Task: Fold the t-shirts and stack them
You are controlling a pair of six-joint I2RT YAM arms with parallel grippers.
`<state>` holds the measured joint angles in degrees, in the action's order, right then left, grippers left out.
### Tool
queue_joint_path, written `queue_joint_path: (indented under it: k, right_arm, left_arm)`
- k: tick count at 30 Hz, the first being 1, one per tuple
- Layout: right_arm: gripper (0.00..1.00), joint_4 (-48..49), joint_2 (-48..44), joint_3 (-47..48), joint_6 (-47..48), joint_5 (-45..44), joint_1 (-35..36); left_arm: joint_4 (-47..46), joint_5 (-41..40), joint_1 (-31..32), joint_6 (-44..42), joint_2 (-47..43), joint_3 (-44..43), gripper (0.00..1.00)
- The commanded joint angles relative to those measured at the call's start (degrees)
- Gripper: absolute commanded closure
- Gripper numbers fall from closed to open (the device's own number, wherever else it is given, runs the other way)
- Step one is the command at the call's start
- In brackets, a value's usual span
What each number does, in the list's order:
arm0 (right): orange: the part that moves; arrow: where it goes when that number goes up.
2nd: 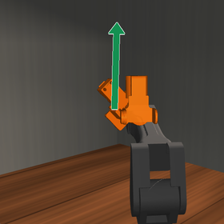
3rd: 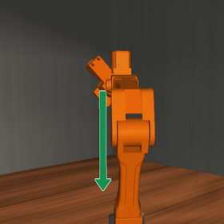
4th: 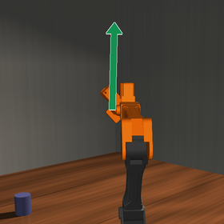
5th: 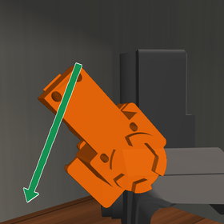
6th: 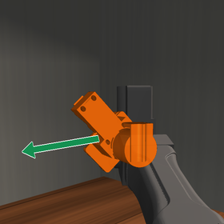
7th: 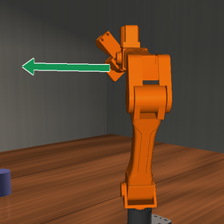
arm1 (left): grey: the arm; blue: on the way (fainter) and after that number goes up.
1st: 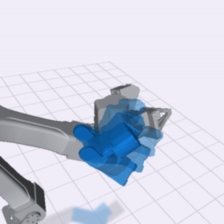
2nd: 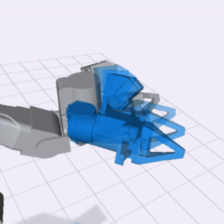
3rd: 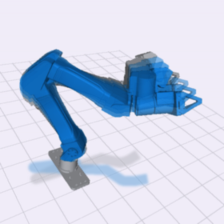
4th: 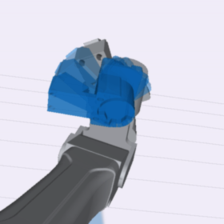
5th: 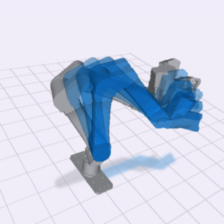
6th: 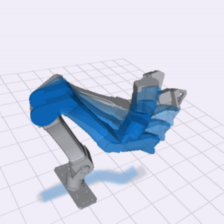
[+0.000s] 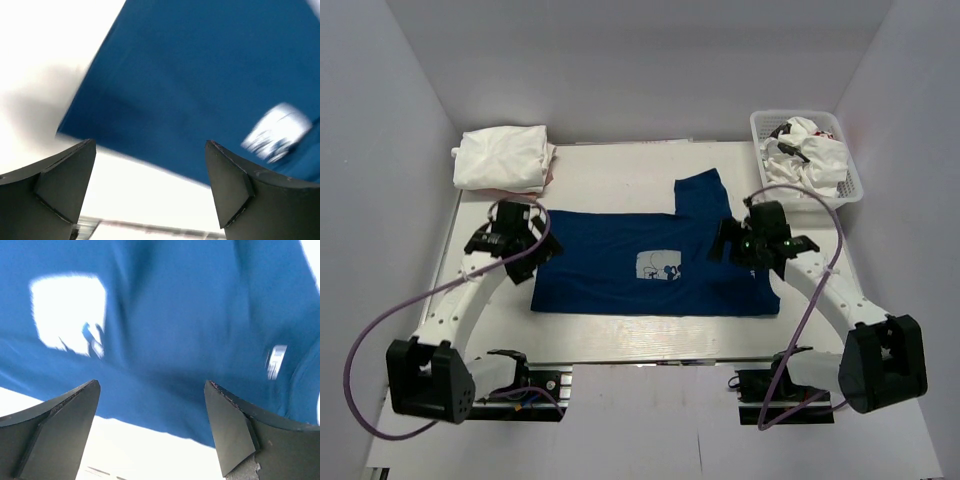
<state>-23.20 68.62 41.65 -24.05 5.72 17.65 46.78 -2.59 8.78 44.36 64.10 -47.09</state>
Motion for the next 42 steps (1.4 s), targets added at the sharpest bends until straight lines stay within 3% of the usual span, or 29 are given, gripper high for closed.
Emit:
queue_joint_path:
  k: [1, 6, 9, 15, 18, 22, 29, 32, 35, 36, 40, 42]
  right_arm:
    - [0.10, 5.44, 2.21, 10.18, 4.44, -4.47, 0.02]
    - [0.10, 9.31, 15.82, 22.41, 8.65, -14.05, -0.51]
    - [0.10, 8.35, 28.29, 36.17, 10.07, -15.82, -1.21]
    - [0.10, -2.02, 54.98, 65.53, 12.53, -15.91, -2.27]
    - [0.10, -5.61, 63.61, 76.87, 13.15, -16.61, -3.14]
    - [0.10, -5.02, 67.70, 80.43, 13.24, -15.39, -4.46]
    - [0.10, -0.10, 70.42, 79.38, 11.58, -8.63, -5.87]
    - [0.15, 1.49, 71.12, 79.29, 10.96, -6.51, -6.05]
    - [0.21, 2.11, 71.13, 78.85, 11.22, -6.24, -6.14]
    - [0.23, 2.37, 71.13, 78.76, 11.22, -6.24, -6.22]
    - [0.36, 2.72, 71.13, 78.15, 10.87, -4.31, -6.57]
    - [0.67, 3.07, 71.04, 78.06, 10.78, -2.91, -6.66]
  left_arm:
    - [-2.93, -5.40, -0.43, -3.47, 6.19, -10.54, 0.00]
    - [-5.91, -7.34, -1.56, -5.51, 20.70, -20.83, 0.00]
    - [-8.11, -5.41, -2.62, -6.83, 29.75, -25.48, 0.00]
    - [-5.39, -6.29, -4.21, -6.83, 45.48, -38.94, 0.00]
    - [-6.70, -6.29, -4.73, -8.05, 48.48, -42.64, 0.00]
    - [-5.57, -5.14, -5.26, -9.29, 53.93, -46.68, 0.00]
    - [-7.67, -2.68, -5.79, -11.22, 59.56, -48.44, 0.17]
    - [-8.20, -2.16, -5.79, -11.22, 60.97, -48.97, 0.26]
    - [-8.20, -1.63, -5.79, -11.75, 61.50, -49.59, 0.46]
    - [-8.20, -0.41, -5.79, -11.75, 61.50, -49.59, 0.62]
    - [-9.86, 2.23, -5.79, -12.28, 58.96, -45.82, 0.84]
    - [-9.87, 2.77, -5.79, -12.89, 58.17, -45.11, 1.00]
